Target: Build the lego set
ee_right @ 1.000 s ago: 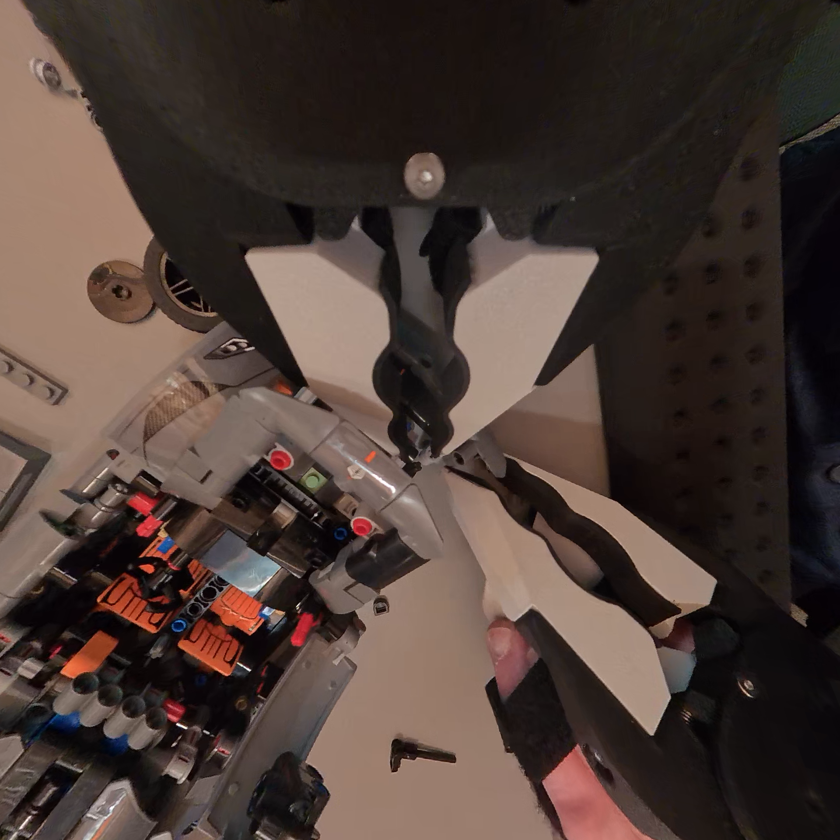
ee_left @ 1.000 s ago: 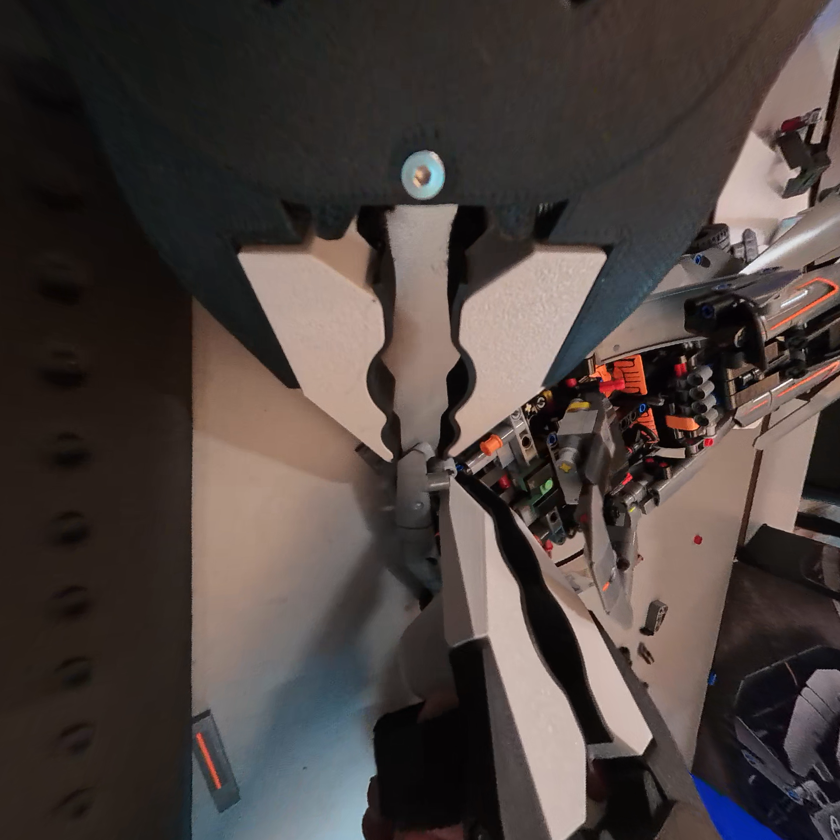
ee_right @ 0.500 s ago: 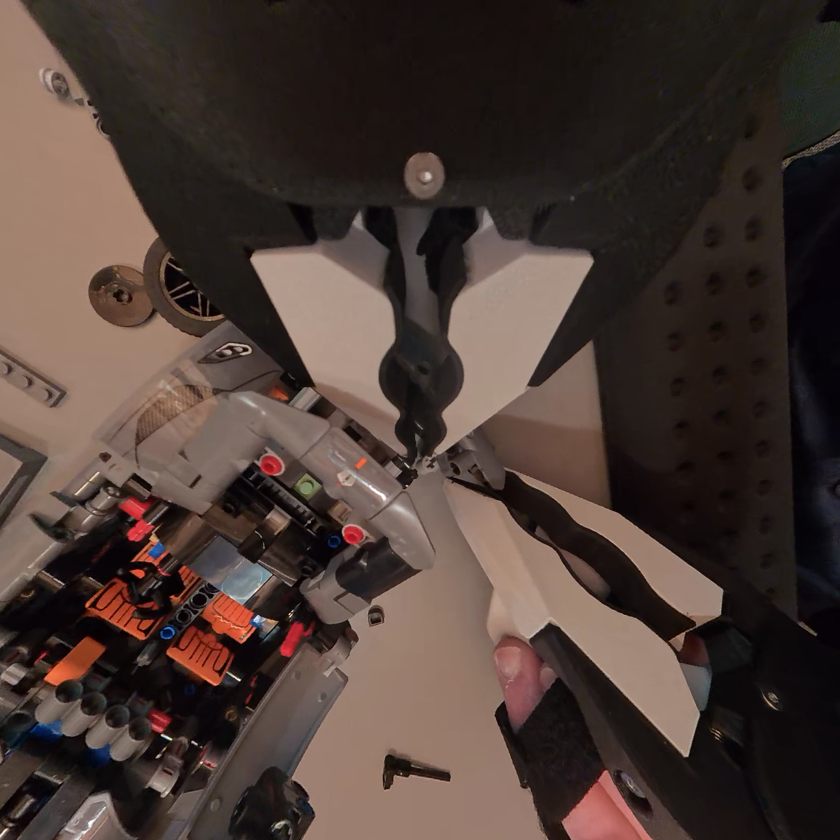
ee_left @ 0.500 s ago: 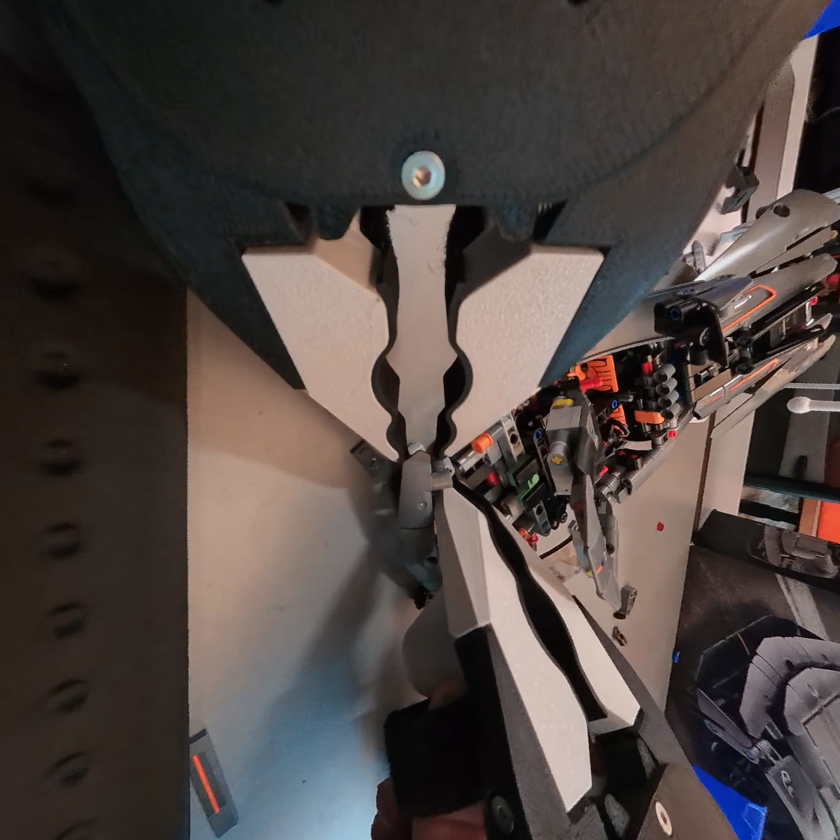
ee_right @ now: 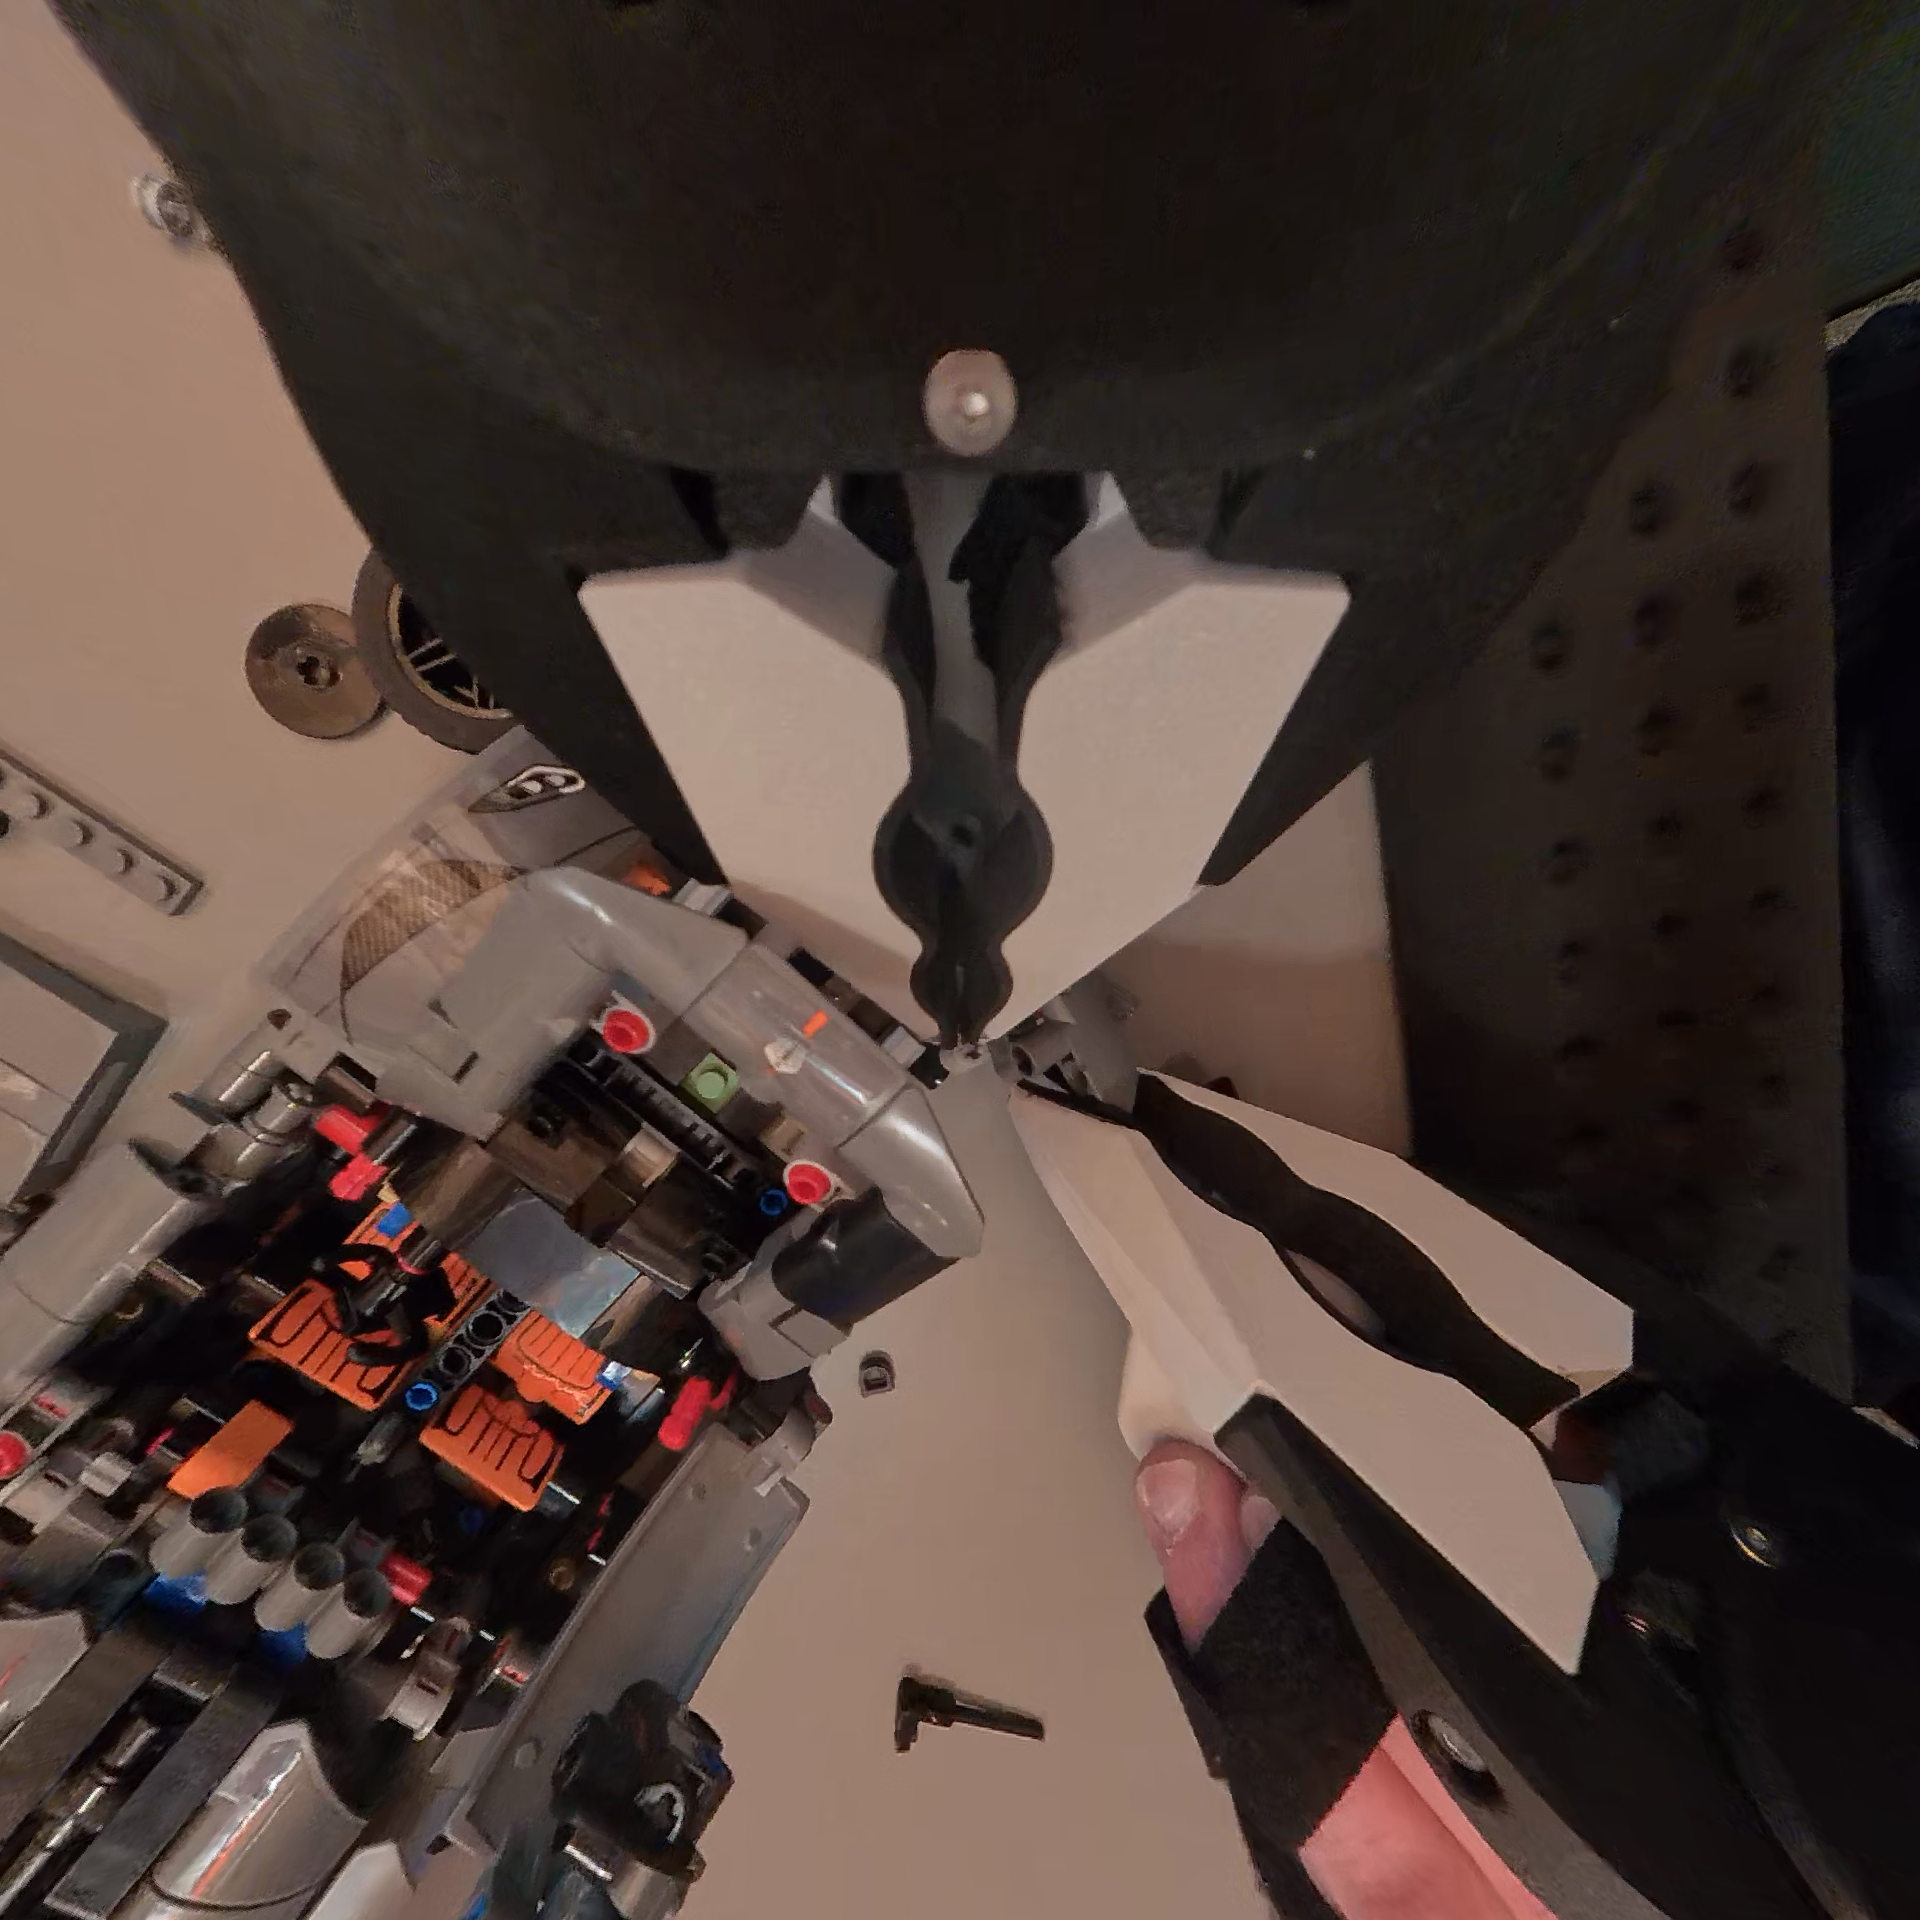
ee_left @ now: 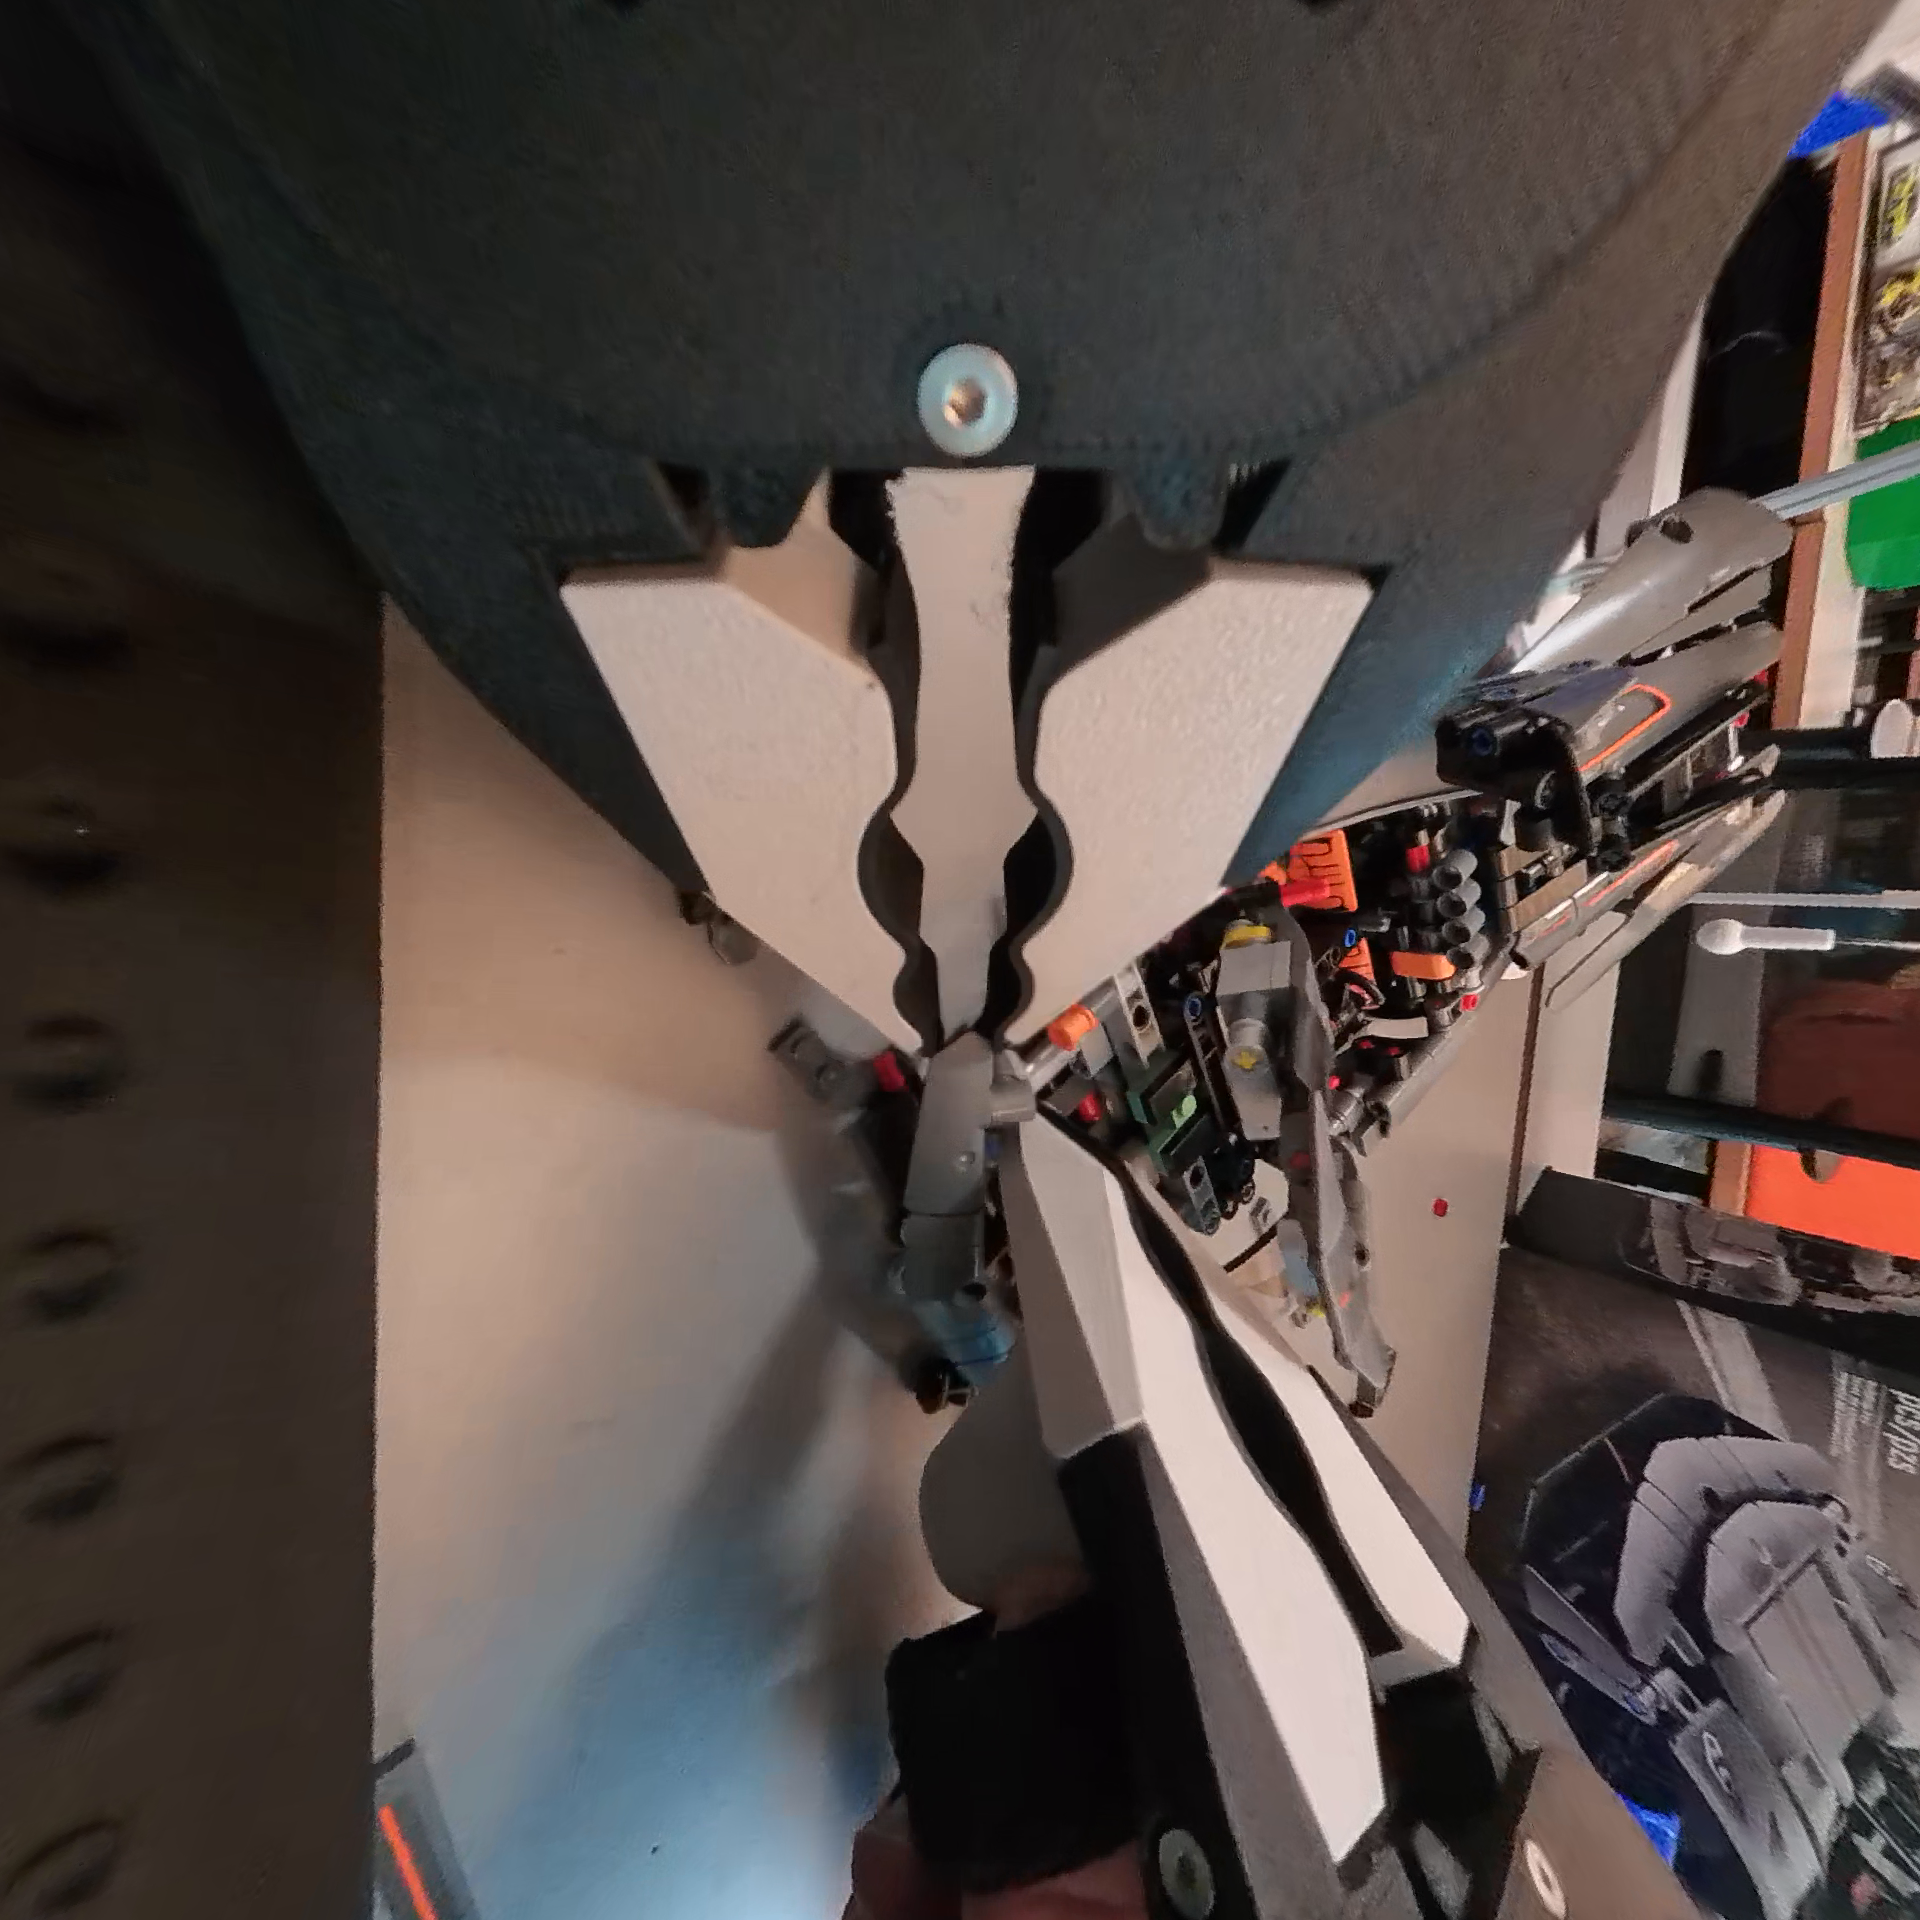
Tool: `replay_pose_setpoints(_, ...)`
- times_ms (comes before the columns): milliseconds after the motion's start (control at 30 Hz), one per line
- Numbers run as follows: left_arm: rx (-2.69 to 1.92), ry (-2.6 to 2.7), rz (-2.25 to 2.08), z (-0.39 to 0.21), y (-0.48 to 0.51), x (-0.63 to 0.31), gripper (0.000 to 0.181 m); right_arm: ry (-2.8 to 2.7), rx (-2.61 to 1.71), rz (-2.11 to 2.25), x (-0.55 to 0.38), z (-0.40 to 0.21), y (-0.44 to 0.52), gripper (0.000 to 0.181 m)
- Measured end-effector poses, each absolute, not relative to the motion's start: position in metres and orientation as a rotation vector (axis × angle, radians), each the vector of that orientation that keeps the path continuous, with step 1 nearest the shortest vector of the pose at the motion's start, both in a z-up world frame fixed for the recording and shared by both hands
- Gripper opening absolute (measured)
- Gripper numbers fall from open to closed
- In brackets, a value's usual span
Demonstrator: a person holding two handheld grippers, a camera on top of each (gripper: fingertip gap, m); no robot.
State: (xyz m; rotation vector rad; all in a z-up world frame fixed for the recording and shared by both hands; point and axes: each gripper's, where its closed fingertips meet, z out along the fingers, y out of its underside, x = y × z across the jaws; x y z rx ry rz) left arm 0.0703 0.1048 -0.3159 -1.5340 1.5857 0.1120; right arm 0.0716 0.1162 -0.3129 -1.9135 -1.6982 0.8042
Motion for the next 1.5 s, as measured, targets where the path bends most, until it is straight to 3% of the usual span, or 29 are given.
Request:
replay_pose_setpoints(400,-1.561,1.599,0.111,-0.322,0.105,0.070,0.006,-1.695,-1.892,0.765,0.070,-0.311,0.118,0.000)
replay_pose_setpoints(733,-1.569,1.614,0.118,-0.326,0.105,0.069,0.000,-1.729,-1.902,0.705,0.077,-0.316,0.121,0.014)
replay_pose_setpoints(867,-1.570,1.605,0.079,-0.323,0.105,0.071,0.009,-1.720,-1.908,0.739,0.074,-0.317,0.120,0.012)
replay_pose_setpoints(1500,-1.549,1.607,0.109,-0.323,0.108,0.074,0.013,-1.688,-1.952,0.841,0.074,-0.318,0.119,0.015)
